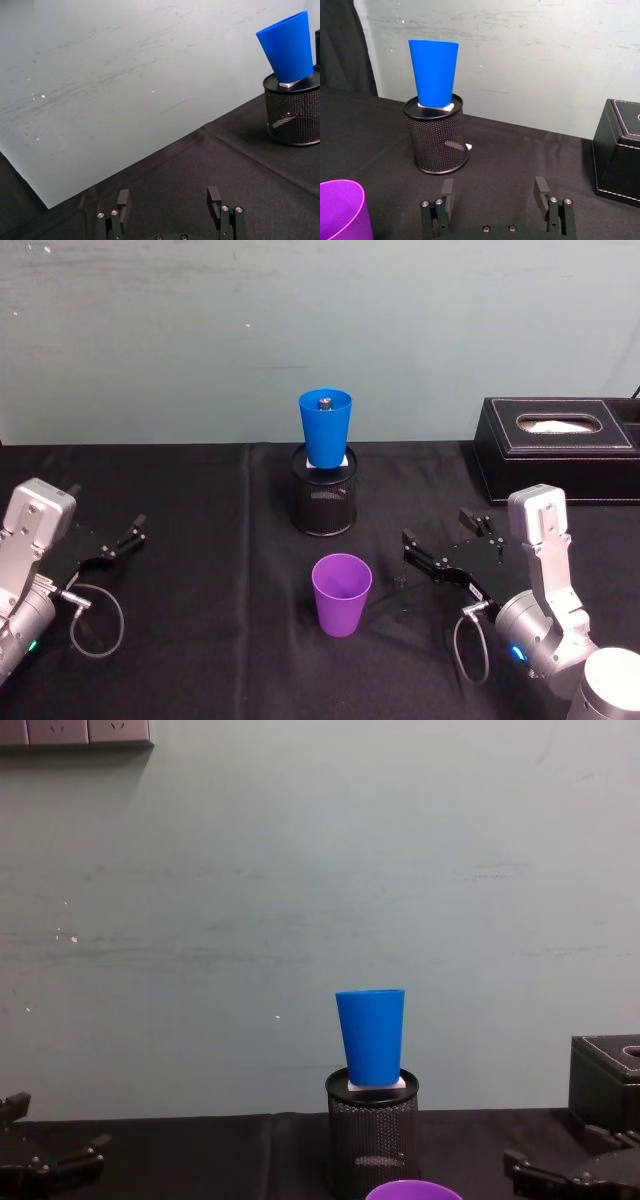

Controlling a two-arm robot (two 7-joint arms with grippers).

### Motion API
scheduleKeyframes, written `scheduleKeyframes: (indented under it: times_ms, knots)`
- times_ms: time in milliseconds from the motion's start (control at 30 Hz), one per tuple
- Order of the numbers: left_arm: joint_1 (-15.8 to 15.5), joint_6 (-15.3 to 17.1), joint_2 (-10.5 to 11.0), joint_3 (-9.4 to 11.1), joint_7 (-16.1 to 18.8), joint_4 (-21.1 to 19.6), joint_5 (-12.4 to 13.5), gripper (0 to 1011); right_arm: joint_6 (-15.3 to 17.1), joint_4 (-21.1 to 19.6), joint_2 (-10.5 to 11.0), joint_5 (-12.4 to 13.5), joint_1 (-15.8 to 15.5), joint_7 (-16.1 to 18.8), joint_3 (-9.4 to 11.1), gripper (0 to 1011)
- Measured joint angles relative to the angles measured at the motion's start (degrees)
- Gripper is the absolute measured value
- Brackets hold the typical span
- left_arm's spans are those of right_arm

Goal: Pick up one cup with a gripper and tap it against the other cup.

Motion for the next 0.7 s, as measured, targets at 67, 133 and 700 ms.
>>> scheduleKeyframes:
  times_ms: [67, 133, 700]
  knots:
    - [0.0, 0.0, 0.0, 0.0, 0.0, 0.0, 0.0, 1000, 0.01, -0.03, 0.01, 0.02, -0.01, 0.02, 0.0, 1002]
    - [0.0, 0.0, 0.0, 0.0, 0.0, 0.0, 0.0, 1000, 0.02, -0.04, 0.02, 0.03, -0.02, 0.03, 0.0, 1002]
    - [0.0, 0.0, 0.0, 0.0, 0.0, 0.0, 0.0, 1000, 0.1, -0.11, 0.08, 0.13, -0.02, 0.11, 0.0, 1002]
